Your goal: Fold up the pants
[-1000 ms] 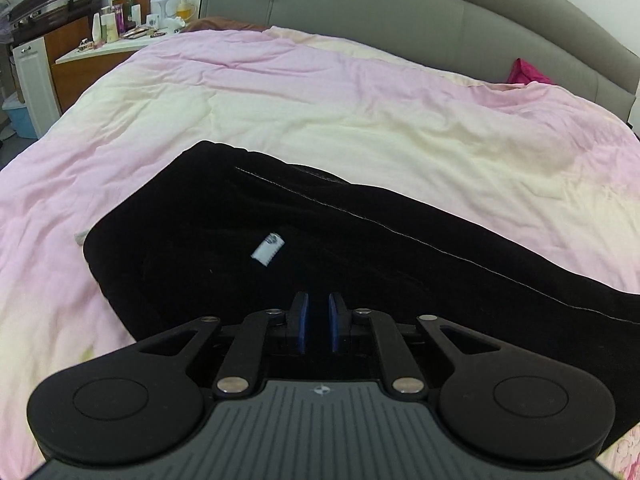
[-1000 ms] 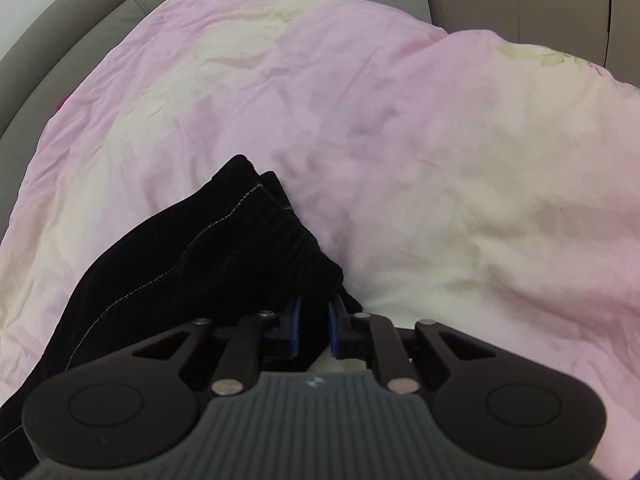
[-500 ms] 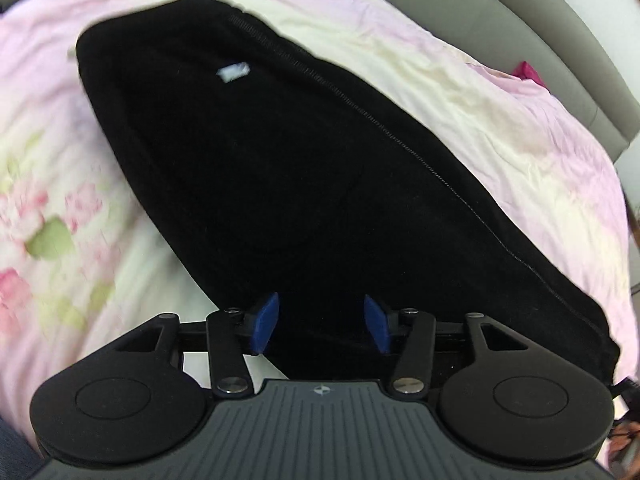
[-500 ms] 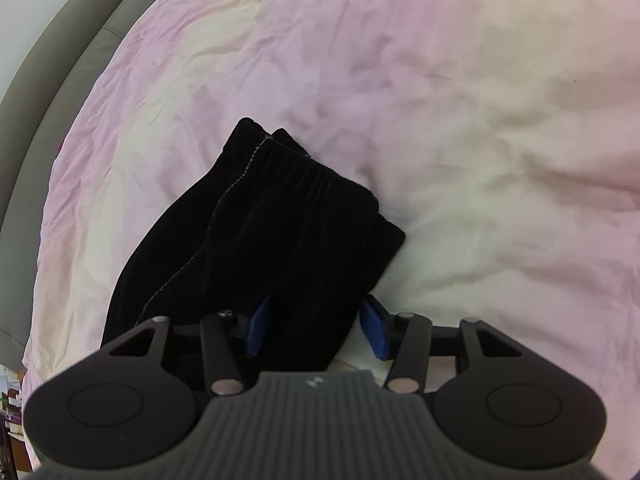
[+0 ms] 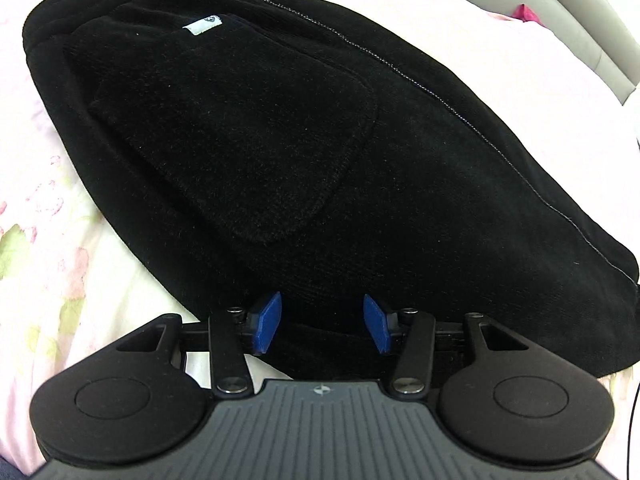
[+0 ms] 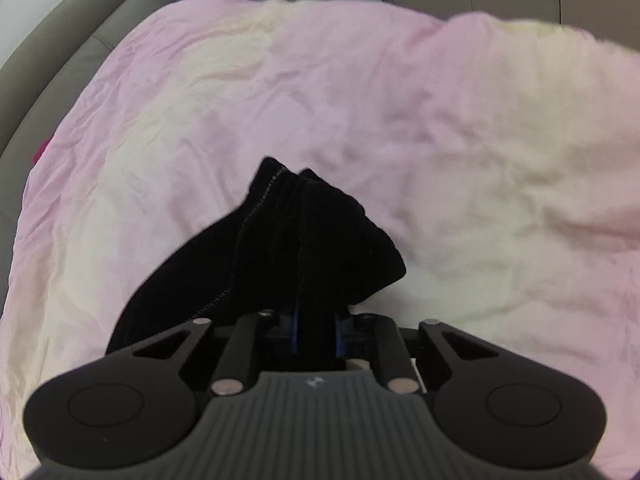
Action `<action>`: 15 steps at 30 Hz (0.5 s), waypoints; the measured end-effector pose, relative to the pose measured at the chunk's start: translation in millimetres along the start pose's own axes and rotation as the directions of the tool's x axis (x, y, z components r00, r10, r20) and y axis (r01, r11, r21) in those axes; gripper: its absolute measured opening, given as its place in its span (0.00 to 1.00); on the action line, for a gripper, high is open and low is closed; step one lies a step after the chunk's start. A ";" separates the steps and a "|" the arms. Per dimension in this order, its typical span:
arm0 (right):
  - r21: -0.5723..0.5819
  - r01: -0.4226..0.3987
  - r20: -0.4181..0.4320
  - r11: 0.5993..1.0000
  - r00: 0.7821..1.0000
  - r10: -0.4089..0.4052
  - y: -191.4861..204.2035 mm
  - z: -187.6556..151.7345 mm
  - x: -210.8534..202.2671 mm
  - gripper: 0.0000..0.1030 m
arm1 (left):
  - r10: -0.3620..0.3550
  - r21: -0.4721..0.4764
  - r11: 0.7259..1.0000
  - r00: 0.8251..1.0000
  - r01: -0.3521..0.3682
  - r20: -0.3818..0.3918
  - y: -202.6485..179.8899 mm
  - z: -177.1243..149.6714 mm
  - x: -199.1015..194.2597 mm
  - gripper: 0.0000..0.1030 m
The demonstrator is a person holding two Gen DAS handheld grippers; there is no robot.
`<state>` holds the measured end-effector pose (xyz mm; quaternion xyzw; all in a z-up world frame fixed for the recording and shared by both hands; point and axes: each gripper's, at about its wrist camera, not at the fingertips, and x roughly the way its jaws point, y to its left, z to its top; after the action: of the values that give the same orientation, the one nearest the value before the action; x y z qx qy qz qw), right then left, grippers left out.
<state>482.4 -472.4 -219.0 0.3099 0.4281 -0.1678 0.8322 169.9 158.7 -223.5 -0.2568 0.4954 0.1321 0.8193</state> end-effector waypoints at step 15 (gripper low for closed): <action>-0.725 -0.085 0.103 0.684 0.968 0.230 235.0 -94.7 -169.8 0.10 | -0.061 0.013 0.998 0.998 0.061 0.023 18.9 38.5 -64.3 0.47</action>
<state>454.8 -231.0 -34.7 -0.0189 0.3515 0.0559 0.9343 159.1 198.1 -157.9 -0.2651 0.4785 0.1069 0.8303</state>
